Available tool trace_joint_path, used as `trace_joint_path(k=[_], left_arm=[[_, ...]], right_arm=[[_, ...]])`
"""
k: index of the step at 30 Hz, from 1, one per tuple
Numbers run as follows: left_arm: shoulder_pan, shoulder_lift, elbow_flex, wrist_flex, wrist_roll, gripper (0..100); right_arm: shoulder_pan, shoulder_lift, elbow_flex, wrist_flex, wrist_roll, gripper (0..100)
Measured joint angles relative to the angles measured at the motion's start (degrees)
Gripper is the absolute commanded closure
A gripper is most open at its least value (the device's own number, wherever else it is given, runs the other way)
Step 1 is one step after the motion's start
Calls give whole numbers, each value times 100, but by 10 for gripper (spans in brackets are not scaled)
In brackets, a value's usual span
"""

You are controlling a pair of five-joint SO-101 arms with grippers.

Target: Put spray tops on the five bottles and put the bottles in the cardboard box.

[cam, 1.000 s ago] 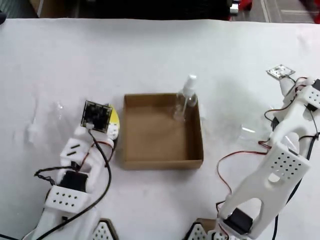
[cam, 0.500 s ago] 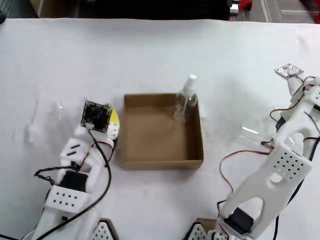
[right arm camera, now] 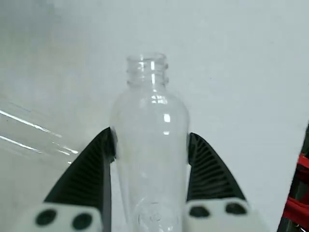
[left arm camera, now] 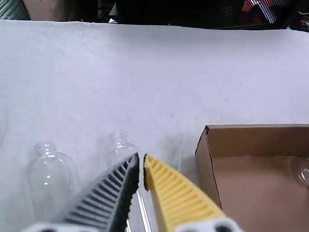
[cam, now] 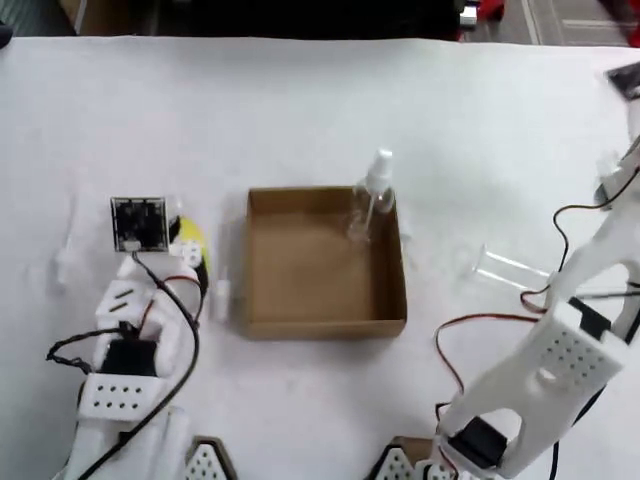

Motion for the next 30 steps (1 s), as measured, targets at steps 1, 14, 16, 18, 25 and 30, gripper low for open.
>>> trace_joint_path(k=[1,14,16,18,25,30], left_arm=[[0,0,0,0,0,972],[-44,0,0,0,18,972],[-44,0,0,0,18,972],[-44,0,0,0,18,972],[-53,0,0,0,18,972],[-53,0,0,0,18,972]], right_arm=[[0,-185,0,18,-88,982],[-26,-2567,1389,35,-642,982],[-167,-2989,1758,35,-659,982],[-325,-3420,2075,35,-677,982],[-958,-4835,3130,35,-686,982],[-1178,-5591,3657,26,-686,982]])
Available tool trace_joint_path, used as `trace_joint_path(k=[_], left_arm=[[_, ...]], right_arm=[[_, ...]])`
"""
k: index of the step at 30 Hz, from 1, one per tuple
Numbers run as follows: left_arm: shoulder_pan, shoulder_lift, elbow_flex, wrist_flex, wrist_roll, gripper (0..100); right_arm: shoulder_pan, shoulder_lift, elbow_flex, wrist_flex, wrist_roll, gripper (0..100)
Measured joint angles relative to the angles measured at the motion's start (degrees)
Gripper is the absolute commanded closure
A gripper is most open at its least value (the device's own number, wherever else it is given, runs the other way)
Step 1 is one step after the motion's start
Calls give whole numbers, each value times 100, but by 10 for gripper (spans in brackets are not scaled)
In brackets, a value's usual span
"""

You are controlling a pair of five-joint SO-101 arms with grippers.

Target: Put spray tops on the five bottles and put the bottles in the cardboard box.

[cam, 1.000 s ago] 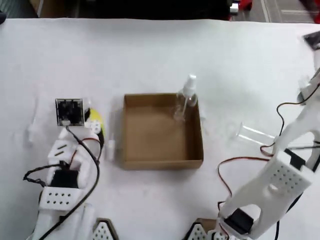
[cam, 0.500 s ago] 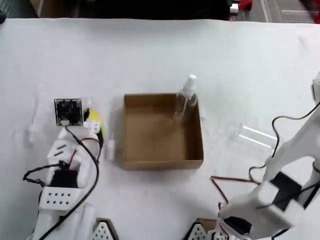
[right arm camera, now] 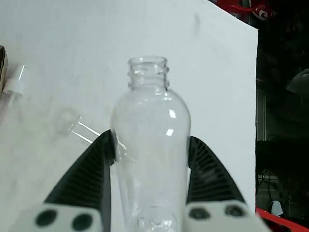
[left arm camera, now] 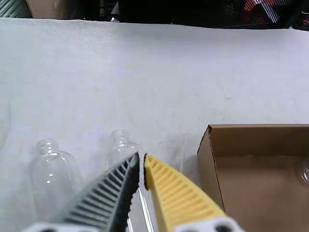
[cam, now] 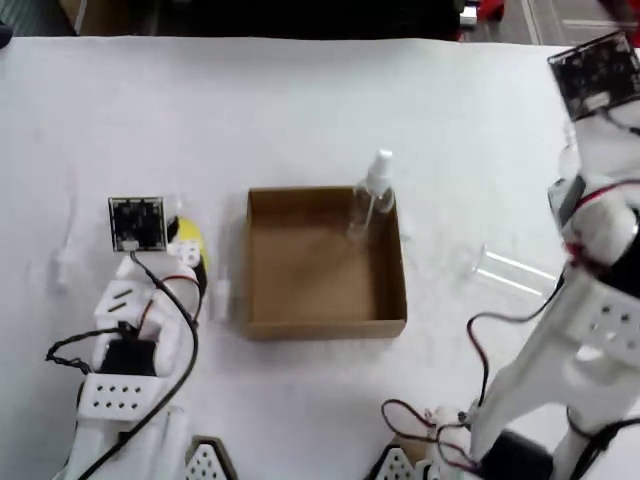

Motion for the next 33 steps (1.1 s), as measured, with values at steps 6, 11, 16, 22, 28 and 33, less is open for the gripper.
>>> trace_joint_path(k=[6,11,16,22,28,33], left_arm=[[0,0,0,0,0,972],[0,0,0,0,0,972],[0,0,0,0,0,972],[0,0,0,0,0,972],[0,0,0,0,0,972],[0,0,0,0,0,972]], right_arm=[[-44,-765,941,-334,-264,982],[-26,-1512,1925,-571,-818,982],[-26,-2611,2743,-844,-1037,982],[-53,-4141,3534,-1169,-1064,982],[-53,-4738,4229,-1178,-1064,982],[-53,-5037,4264,-1178,-1064,982]])
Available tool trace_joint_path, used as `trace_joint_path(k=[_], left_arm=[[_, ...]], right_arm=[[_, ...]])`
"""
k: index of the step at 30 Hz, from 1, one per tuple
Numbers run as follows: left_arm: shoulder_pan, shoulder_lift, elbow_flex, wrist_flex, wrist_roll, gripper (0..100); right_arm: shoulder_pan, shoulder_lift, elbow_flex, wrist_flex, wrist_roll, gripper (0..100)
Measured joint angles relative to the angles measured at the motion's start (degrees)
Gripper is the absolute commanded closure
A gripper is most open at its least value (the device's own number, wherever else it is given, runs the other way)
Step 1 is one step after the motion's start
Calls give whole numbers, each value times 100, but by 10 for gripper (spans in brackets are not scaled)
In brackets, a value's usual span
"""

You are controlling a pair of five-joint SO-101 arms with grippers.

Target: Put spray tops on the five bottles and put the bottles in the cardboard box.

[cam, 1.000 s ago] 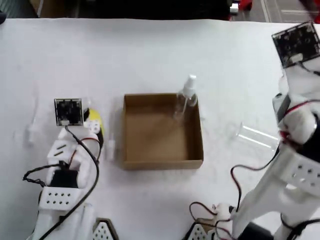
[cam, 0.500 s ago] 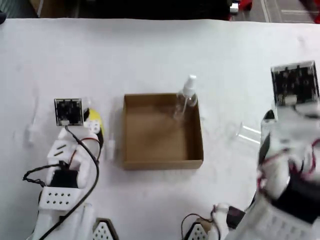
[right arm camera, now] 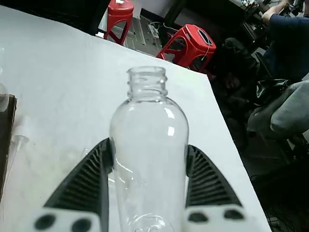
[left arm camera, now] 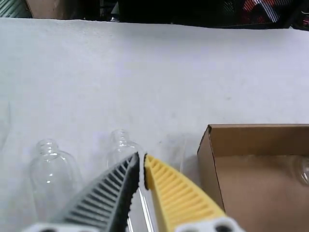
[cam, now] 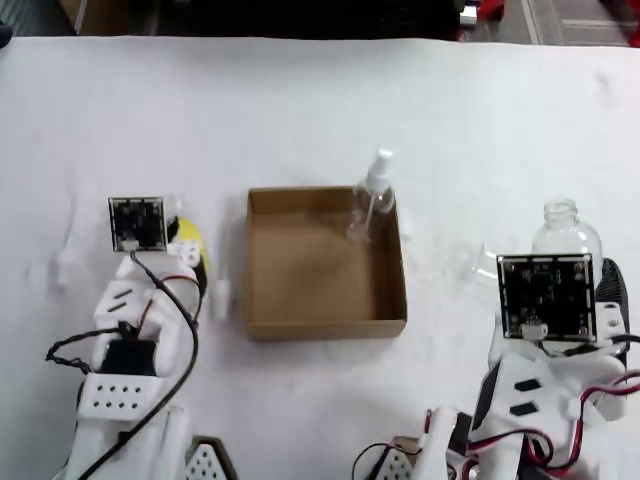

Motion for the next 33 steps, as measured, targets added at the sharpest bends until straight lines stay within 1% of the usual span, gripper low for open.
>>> trace_joint_path(k=[3,6,10,14,17,26,33], left_arm=[[0,0,0,0,0,972],[0,0,0,0,0,972],[0,0,0,0,0,972],[0,0,0,0,0,972],[0,0,0,0,0,972],[0,0,0,0,0,972],[0,0,0,0,0,972]], right_arm=[[9,-290,26,0,0,982],[-62,-642,35,0,-237,982],[-510,-1240,35,0,-475,982],[-1125,-1837,26,0,-519,982],[-1380,-2136,26,9,-527,982],[-1451,-2268,26,176,-527,982],[-1451,-2268,26,176,-1064,982]])
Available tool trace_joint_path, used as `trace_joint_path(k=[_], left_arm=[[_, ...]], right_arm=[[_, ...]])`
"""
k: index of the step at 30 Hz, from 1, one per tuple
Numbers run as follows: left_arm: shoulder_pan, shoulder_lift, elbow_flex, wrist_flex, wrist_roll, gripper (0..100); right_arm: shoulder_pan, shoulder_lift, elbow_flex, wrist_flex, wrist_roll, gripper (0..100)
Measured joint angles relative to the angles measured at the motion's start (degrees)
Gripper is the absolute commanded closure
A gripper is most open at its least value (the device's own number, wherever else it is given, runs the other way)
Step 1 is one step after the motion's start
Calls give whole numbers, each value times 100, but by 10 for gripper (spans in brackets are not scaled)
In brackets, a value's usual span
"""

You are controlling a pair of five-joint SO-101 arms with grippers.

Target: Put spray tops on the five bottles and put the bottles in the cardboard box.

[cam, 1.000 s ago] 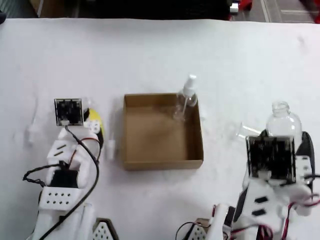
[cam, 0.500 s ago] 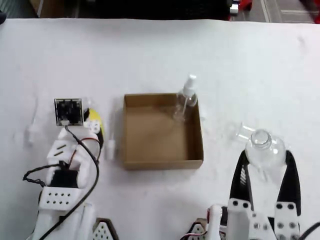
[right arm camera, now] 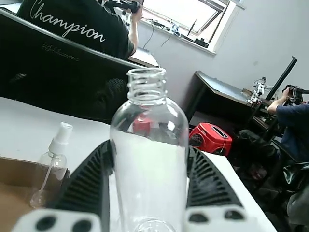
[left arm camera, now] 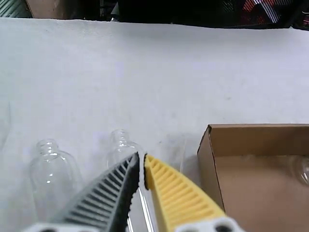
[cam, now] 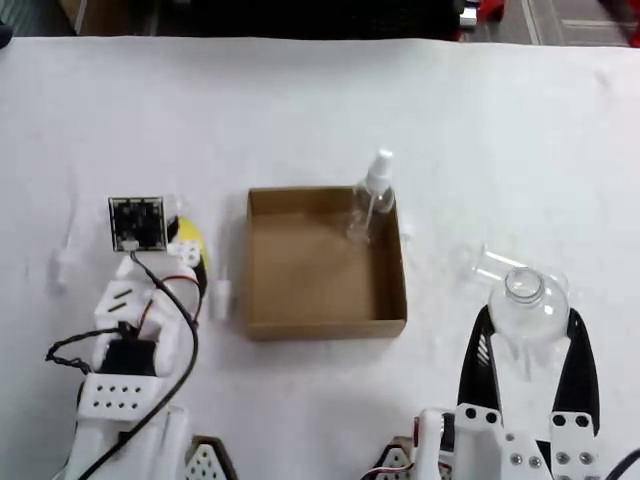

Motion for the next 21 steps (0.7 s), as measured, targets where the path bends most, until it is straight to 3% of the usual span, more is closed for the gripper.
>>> trace_joint_path(k=[10,21], left_arm=[[0,0,0,0,0,972],[0,0,0,0,0,972]], right_arm=[[0,0,0,-114,-870,982],[-185,0,0,-114,-1108,982]])
